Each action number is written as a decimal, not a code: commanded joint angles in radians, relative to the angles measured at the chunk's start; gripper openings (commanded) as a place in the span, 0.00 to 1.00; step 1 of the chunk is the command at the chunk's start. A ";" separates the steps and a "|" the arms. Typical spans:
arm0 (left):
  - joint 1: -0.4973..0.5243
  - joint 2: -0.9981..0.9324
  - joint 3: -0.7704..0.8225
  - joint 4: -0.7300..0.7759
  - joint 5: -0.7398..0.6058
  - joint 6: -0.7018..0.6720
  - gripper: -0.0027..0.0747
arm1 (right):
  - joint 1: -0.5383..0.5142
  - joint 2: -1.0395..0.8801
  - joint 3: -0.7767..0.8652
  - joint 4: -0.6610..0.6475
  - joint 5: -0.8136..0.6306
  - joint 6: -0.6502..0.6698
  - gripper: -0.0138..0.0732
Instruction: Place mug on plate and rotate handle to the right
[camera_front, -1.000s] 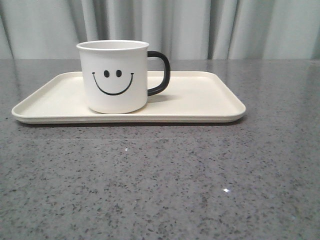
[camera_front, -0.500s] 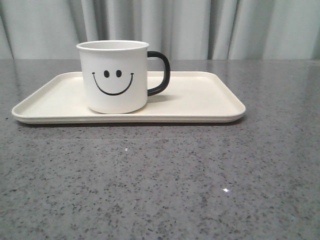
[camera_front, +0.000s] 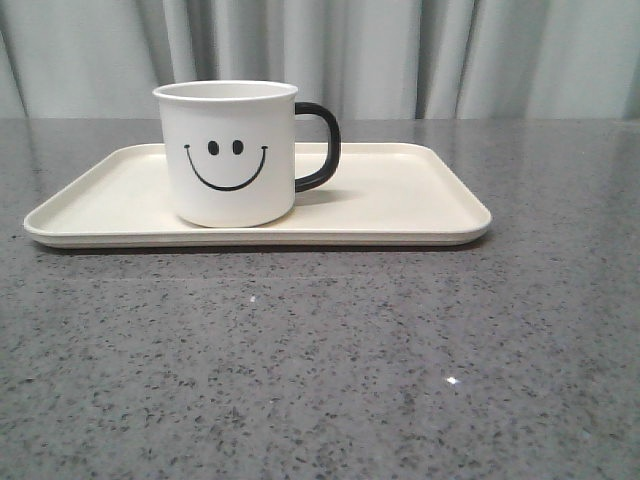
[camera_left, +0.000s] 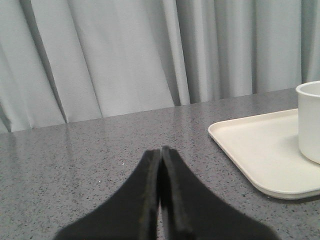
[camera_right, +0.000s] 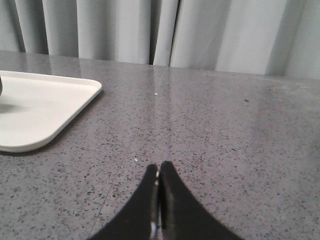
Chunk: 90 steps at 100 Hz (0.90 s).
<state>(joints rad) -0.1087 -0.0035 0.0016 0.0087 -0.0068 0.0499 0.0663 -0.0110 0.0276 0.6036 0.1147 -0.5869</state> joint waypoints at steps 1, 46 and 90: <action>0.001 -0.030 0.007 -0.009 -0.080 -0.013 0.01 | 0.000 -0.002 0.000 -0.085 -0.073 0.090 0.02; 0.001 -0.030 0.007 -0.009 -0.080 -0.013 0.01 | 0.000 -0.002 0.000 -0.517 -0.073 0.508 0.02; 0.001 -0.030 0.007 -0.009 -0.080 -0.013 0.01 | 0.001 -0.021 0.000 -0.604 -0.073 0.587 0.02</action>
<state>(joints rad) -0.1087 -0.0035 0.0016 0.0087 -0.0068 0.0499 0.0663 -0.0110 0.0276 0.0190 0.1165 0.0000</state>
